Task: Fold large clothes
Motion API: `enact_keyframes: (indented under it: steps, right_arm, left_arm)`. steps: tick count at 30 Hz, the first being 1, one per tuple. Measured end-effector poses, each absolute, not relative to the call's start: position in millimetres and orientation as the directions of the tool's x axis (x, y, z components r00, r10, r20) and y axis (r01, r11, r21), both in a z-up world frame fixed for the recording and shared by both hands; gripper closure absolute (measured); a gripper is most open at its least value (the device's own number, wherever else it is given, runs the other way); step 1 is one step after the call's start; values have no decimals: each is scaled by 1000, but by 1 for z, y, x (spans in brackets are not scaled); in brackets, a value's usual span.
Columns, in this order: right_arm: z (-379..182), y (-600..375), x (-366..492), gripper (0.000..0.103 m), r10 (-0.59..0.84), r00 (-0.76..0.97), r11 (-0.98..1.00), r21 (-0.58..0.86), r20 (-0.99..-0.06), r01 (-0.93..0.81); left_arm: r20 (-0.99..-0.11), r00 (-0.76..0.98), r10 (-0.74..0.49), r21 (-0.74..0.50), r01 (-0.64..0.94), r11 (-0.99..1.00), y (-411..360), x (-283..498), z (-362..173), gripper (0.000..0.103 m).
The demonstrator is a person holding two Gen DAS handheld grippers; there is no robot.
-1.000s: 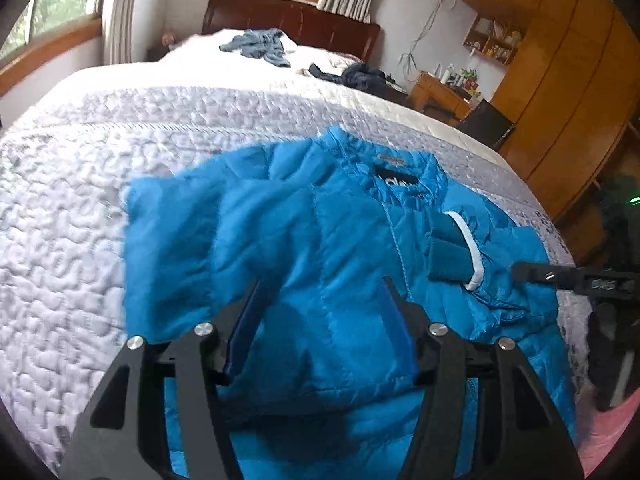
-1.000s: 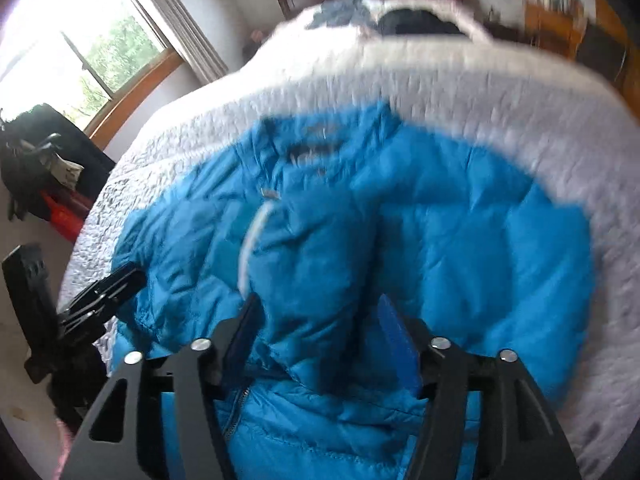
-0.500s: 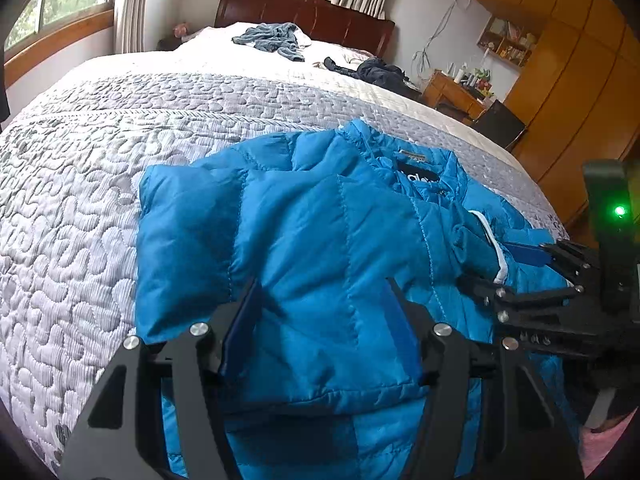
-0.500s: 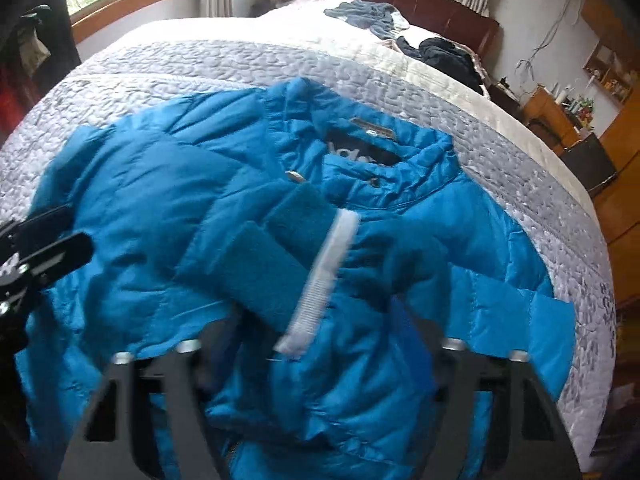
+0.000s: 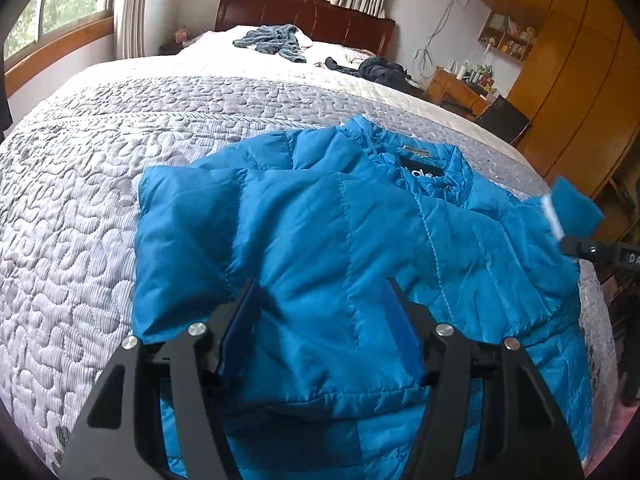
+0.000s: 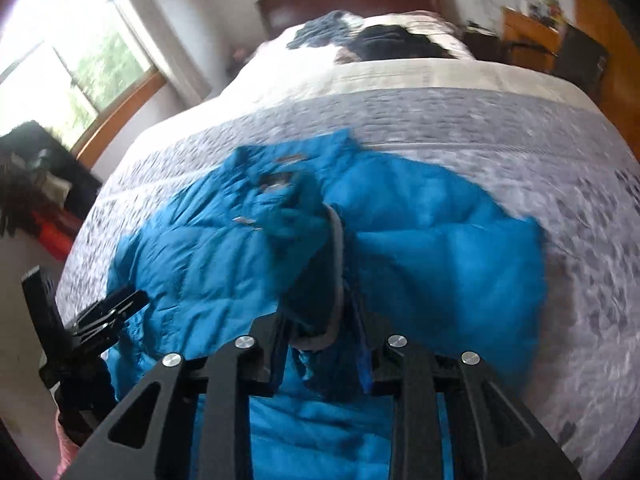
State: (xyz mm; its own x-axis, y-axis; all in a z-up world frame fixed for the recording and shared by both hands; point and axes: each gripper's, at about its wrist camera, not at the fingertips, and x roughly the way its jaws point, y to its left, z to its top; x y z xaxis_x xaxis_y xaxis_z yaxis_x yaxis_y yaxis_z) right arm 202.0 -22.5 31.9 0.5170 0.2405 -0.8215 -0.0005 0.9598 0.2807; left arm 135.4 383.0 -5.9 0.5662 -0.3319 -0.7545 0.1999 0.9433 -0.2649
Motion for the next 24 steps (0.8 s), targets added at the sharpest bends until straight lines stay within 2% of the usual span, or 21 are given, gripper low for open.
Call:
enact_keyframes:
  steps: [4, 9, 12, 17, 24]
  right_arm:
    - [14, -67, 193, 75, 186, 499, 957, 270, -847, 102]
    - [-3, -107, 178, 74, 192, 493, 937, 308, -848, 165]
    - [13, -106, 173, 70, 175, 544, 944, 297, -820, 143]
    - [34, -81, 187, 68, 234, 585, 949, 314, -777, 37]
    - [4, -71, 207, 68, 201, 536, 960, 273, -820, 58]
  left_arm:
    - [-755, 568, -328, -260, 200, 945, 383, 136, -6, 40]
    - [-758, 571, -316, -251, 192, 949, 382, 135, -1, 40]
    - [-731, 598, -328, -249, 214, 945, 378, 128, 16, 40]
    - [-724, 600, -340, -229, 255, 939, 362, 121, 24, 36]
    - [-765, 564, -312, -220, 227, 949, 368, 133, 0, 36]
